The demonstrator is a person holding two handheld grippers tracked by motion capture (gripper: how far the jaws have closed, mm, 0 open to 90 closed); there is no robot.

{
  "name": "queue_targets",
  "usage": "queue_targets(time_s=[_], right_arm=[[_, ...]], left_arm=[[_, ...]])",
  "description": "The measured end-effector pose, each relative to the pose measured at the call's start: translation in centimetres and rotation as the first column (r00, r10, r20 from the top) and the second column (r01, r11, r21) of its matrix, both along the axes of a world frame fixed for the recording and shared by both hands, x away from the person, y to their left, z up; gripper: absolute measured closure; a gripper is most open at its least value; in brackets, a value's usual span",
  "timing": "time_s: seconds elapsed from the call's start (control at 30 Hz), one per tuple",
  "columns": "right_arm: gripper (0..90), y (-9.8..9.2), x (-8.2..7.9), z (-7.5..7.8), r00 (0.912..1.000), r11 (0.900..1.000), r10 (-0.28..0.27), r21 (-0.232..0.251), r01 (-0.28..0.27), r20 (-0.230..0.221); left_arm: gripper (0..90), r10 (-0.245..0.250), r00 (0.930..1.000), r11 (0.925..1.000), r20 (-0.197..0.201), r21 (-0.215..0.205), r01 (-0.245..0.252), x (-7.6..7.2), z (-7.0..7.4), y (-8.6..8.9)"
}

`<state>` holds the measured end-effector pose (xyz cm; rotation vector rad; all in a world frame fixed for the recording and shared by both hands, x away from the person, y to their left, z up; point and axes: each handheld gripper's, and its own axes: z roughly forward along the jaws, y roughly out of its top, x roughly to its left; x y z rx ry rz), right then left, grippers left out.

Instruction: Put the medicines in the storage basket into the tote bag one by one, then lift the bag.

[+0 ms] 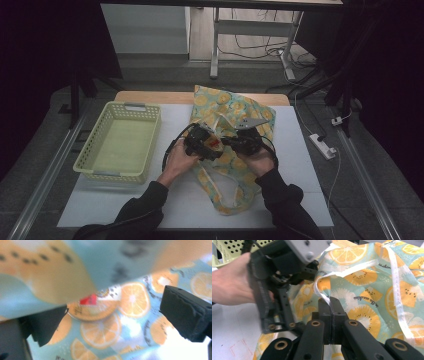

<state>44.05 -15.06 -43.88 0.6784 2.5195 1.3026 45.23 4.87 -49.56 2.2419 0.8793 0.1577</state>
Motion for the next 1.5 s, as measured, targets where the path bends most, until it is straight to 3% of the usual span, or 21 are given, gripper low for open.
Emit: queue_targets(time_s=[0.17, 0.27, 0.4, 0.6, 0.8, 1.07, 1.27, 1.5], right_arm=[[89.6, 0.1, 0.0, 0.0, 1.0, 1.0, 0.002, 0.001, -0.002, -0.001], [89.6, 0.0, -0.1, 0.0, 1.0, 1.0, 0.002, 0.0, -0.002, 0.0], [89.6, 0.0, -0.1, 0.0, 1.0, 1.0, 0.003, 0.001, -0.003, 0.002], [89.6, 0.1, -0.1, 0.0, 1.0, 1.0, 0.004, -0.001, -0.004, 0.0], [89.6, 0.1, -0.2, 0.0, 1.0, 1.0, 0.005, -0.003, -0.005, 0.0], [89.5, 0.0, -0.2, 0.0, 1.0, 1.0, 0.005, 0.001, -0.005, 0.002], [89.6, -0.1, -0.3, 0.1, 1.0, 1.0, 0.007, 0.001, -0.007, 0.003], [89.6, 0.0, -0.3, 0.0, 1.0, 1.0, 0.008, -0.004, -0.008, 0.003]], left_arm=[[0.3, -0.038, 0.9993, 0.9983, -0.003, -0.044, 0.038, -0.9, 0.8, 0.3], [0.0, -0.066, 0.9977, 0.9967, 0.01, -0.047, 0.067, -1.5, 1.1, 0.6], [0.0, -0.103, 0.9947, 0.9935, -0.007, -0.05, 0.103, -2.1, 1.1, 1.0], [0.1, -0.119, 0.9925, 0.9883, -0.029, -0.099, 0.116, -3.0, 0.6, 1.6], [0.0, -0.128, 0.9917, 0.9878, -0.006, -0.09, 0.127, -3.9, 0.5, 2.1], [0.0, -0.127, 0.9917, 0.9871, -0.023, -0.102, 0.124, -4.6, 0.2, 2.5], [0.0, -0.107, 0.9934, 0.9934, -0.041, -0.046, 0.105, -4.4, -0.7, 1.8], [0.0, -0.123, 0.9921, 0.9913, -0.026, 0.045, 0.124, -4.1, -2.5, 0.6]])
